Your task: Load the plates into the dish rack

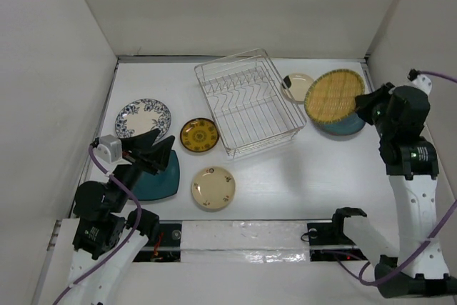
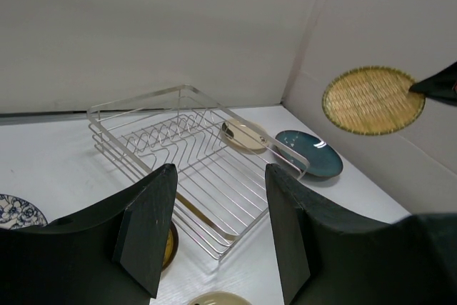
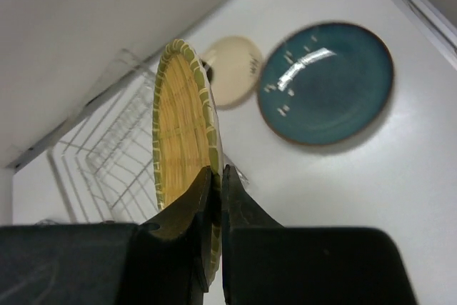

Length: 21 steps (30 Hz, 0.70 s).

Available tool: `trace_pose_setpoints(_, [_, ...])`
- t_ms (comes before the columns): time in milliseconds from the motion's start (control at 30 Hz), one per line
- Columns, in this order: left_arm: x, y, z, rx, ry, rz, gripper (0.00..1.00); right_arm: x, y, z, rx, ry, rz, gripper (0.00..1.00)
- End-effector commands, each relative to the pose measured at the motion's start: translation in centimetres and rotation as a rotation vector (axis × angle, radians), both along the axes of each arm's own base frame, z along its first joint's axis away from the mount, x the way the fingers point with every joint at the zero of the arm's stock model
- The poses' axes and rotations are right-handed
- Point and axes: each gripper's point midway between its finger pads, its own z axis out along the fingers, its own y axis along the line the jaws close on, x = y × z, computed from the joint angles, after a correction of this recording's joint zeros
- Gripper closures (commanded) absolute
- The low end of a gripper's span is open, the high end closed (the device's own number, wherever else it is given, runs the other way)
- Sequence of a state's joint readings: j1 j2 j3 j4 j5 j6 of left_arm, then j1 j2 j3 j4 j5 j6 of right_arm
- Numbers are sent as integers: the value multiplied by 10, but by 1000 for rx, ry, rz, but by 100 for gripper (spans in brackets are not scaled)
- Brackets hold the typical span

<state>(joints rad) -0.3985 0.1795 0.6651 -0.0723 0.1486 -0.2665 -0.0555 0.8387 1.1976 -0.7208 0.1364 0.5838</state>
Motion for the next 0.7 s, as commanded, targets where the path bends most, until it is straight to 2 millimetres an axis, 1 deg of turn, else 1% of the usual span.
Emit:
trace_pose_setpoints(0, [2,-1,10,-8,-25,-1,51,30,34,55,-114,-141,173,100])
trace_pose_setpoints(33, [4,-2,9,-6,-19,0,51,54,46,58,-134,-119,218,100])
trace_pose_setpoints(67, [5,-2,8,-5,-14,3,51,68,59,63,-157,-128,266,100])
trace_pose_setpoints(100, [6,-2,6,-1,-8,5,51,79,80,67,-223,-135,343,100])
trace_pose_setpoints(133, [8,-2,5,2,1,10,51,91,86,86,-264,-174,354,100])
trace_pose_setpoints(167, [9,-2,3,4,5,10,51,122,94,72,-306,-137,362,100])
trace_pose_setpoints(200, [10,-2,3,5,10,13,51,137,94,72,-362,-127,372,100])
trace_pose_setpoints(233, [13,-3,1,8,19,15,51,163,100,77,-386,-126,386,100])
trace_pose_setpoints(267, [14,-3,0,9,23,15,51,175,107,81,-408,-135,403,100])
trace_pose_setpoints(300, [16,-4,-1,14,31,17,51,187,104,83,-460,-129,391,100])
trace_pose_setpoints(333, [19,-5,-4,19,42,19,51,197,113,86,-495,-131,397,100])
trace_pose_setpoints(367, [20,-5,-4,21,46,21,51,205,114,110,-526,-178,370,100])
trace_pose_setpoints(400, [22,-5,-6,23,52,24,51,229,115,89,-581,-121,350,100])
trace_pose_setpoints(433, [25,-5,-8,28,63,30,51,240,121,87,-620,-119,360,100])
trace_pose_setpoints(467, [27,-5,-10,33,74,35,51,261,122,80,-664,-97,351,100])
trace_pose_setpoints(567, [33,-6,-14,43,96,41,52,283,130,66,-725,-51,341,100])
trace_pose_setpoints(600, [35,-7,-17,48,104,43,52,288,127,76,-753,-67,319,100])
trace_pose_setpoints(633, [38,-5,-19,52,114,55,52,300,130,57,-770,-36,330,100])
trace_pose_setpoints(667, [39,-6,-20,55,118,56,52,303,138,56,-779,-46,342,100])
